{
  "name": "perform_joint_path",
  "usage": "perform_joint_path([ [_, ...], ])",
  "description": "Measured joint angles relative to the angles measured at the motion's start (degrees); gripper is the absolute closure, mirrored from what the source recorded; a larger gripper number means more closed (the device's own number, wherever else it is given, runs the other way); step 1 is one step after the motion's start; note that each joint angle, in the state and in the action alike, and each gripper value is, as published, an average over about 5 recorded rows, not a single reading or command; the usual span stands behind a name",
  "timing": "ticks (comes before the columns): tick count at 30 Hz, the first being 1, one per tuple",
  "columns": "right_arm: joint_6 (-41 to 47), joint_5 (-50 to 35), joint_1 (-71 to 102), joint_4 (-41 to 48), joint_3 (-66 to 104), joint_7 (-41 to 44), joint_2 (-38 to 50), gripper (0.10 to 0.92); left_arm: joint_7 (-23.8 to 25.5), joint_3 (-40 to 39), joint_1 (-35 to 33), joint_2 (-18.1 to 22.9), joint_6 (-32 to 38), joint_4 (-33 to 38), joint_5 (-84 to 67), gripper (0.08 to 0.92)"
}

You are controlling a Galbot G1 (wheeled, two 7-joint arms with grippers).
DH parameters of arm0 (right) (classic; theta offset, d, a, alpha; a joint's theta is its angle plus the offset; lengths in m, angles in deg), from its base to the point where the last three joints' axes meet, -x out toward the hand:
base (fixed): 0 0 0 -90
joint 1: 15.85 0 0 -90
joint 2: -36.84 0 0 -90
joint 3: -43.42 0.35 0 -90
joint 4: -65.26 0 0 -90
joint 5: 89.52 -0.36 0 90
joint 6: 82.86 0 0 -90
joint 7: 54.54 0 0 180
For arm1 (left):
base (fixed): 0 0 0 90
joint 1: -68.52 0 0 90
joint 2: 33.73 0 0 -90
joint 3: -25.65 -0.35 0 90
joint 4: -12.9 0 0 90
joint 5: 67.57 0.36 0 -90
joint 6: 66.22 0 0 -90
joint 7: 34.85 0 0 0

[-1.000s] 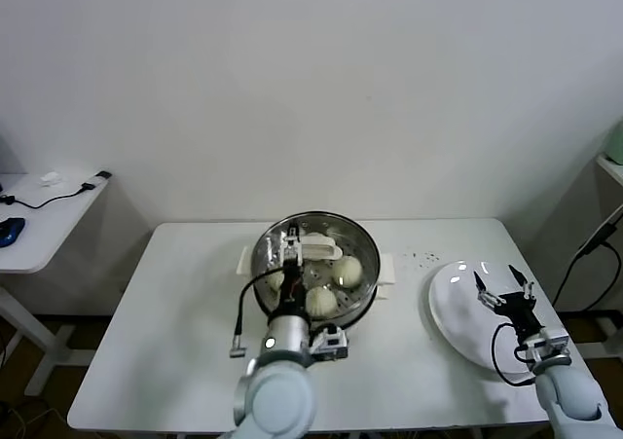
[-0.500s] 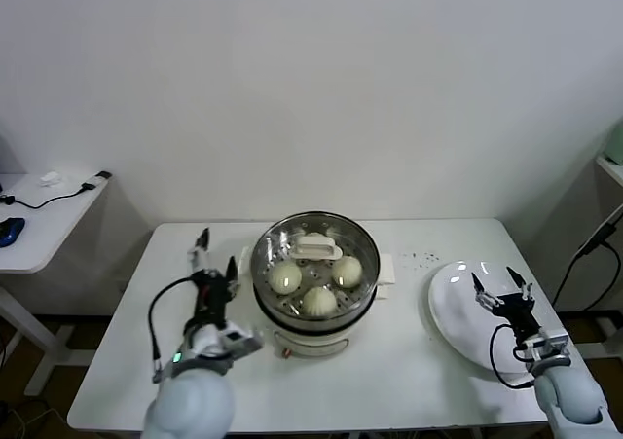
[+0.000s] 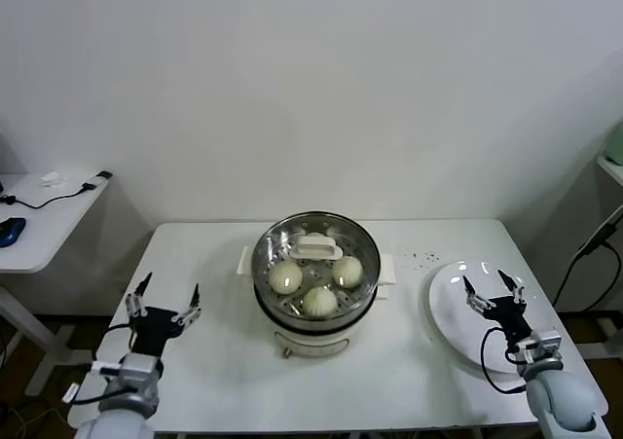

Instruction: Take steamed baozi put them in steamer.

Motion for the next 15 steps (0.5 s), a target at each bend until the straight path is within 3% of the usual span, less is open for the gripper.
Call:
perform_joint_path([
  [8,0.7,-0.8,1.4,-1.9,0.7,0.7,-1.1,0.203,0.6,4.5,-4.1,3.4,8.5,-2.5,-7.9,0.177],
  [15,0.3,-1.3,1.8,-3.0,1.4,1.4,-1.8,0.203,0.5,5.6,-5.2,4.9,11.5,-3.2,-10.2,0.177],
])
